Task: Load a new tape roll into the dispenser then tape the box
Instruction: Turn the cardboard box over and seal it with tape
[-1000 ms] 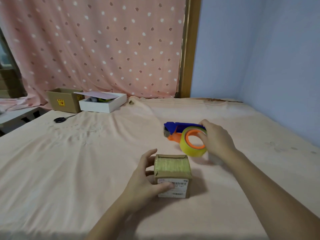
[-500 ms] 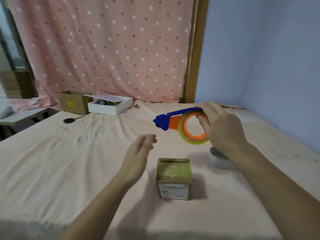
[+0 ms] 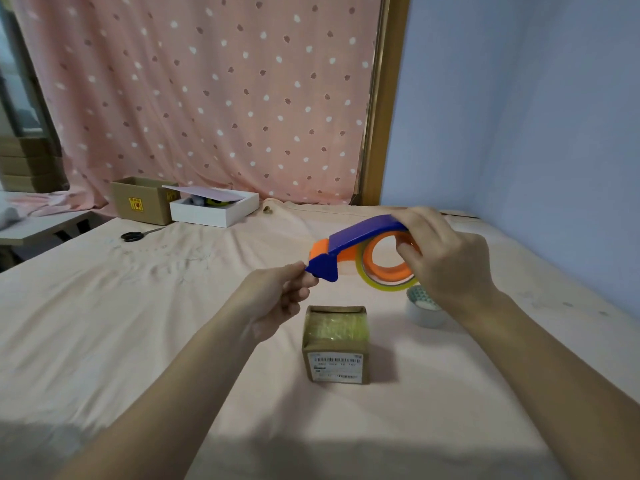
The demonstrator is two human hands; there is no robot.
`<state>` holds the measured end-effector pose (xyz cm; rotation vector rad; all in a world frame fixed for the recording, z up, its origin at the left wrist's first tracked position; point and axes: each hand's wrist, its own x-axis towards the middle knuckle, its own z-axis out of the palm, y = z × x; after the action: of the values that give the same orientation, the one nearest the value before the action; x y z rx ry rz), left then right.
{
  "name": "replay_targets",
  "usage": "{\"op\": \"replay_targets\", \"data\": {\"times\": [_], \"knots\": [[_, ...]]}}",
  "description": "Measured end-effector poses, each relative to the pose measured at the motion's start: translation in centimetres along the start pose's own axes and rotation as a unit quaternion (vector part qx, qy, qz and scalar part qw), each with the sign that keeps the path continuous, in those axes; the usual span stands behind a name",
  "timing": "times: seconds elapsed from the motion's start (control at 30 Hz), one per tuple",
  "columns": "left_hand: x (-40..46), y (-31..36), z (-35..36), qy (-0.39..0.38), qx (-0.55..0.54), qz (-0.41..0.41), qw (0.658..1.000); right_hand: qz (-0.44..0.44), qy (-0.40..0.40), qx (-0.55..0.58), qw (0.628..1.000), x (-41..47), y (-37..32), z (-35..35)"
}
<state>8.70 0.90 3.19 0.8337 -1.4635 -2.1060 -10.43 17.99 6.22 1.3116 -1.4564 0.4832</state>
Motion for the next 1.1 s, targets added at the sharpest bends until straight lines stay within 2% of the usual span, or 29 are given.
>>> {"op": "replay_targets", "data": {"times": [0.17, 0.23, 0.27, 0.3, 0.37, 0.47, 0.63, 0.67, 0.73, 0.83, 0.93, 1.0, 1.1], "knots": [[-0.8, 0.3, 0.2, 0.026, 0.028, 0.055, 0.998, 0.011, 0.007, 0.002, 1.000, -0.4, 0.1, -0.7], [-1.1, 0.5, 0.5, 0.035, 0.017, 0.071, 0.997, 0.067, -0.007, 0.049, 0.996, -0.4, -0.4, -0.7], [-1.1, 0.6, 0.8, 0.031, 0.003, 0.075, 0.997, 0.118, -0.025, 0.112, 0.986, -0.3, -0.9, -0.7], [-1.2, 0.7, 1.0, 0.022, -0.016, 0.075, 0.997, 0.181, -0.050, 0.198, 0.962, -0.3, -1.4, -0.6], [-1.2, 0.8, 1.6, 0.003, -0.059, 0.068, 0.996, 0.299, -0.110, 0.360, 0.877, -0.3, -2.7, -1.0], [-1.5, 1.2, 2.3, -0.019, -0.104, 0.067, 0.992, 0.380, -0.133, 0.511, 0.759, -1.1, -4.1, -1.2], [-2.1, 1.5, 2.4, -0.030, -0.075, 0.044, 0.996, 0.441, -0.138, 0.590, 0.661, -1.1, -3.7, -2.3], [-2.2, 1.4, 2.3, -0.031, -0.055, 0.041, 0.997, 0.468, -0.131, 0.574, 0.659, -0.6, -3.5, -2.6], [-2.3, 1.1, 2.0, -0.021, -0.007, 0.053, 0.998, 0.494, -0.122, 0.510, 0.693, 0.4, -2.9, -2.8], [-2.4, 0.6, 1.5, 0.000, 0.091, 0.085, 0.992, 0.471, -0.174, 0.470, 0.726, 1.3, -1.5, -2.9], [-2.3, 0.5, 1.0, 0.021, 0.157, 0.103, 0.982, 0.443, -0.234, 0.491, 0.712, 2.1, -0.2, -3.5], [-2.1, 0.5, 0.4, 0.034, 0.149, 0.100, 0.983, 0.444, -0.249, 0.516, 0.689, 2.4, 0.3, -3.9], [-2.0, 0.1, -0.7, 0.039, 0.134, 0.086, 0.986, 0.449, -0.261, 0.520, 0.678, 2.1, 1.1, -4.2]]}}
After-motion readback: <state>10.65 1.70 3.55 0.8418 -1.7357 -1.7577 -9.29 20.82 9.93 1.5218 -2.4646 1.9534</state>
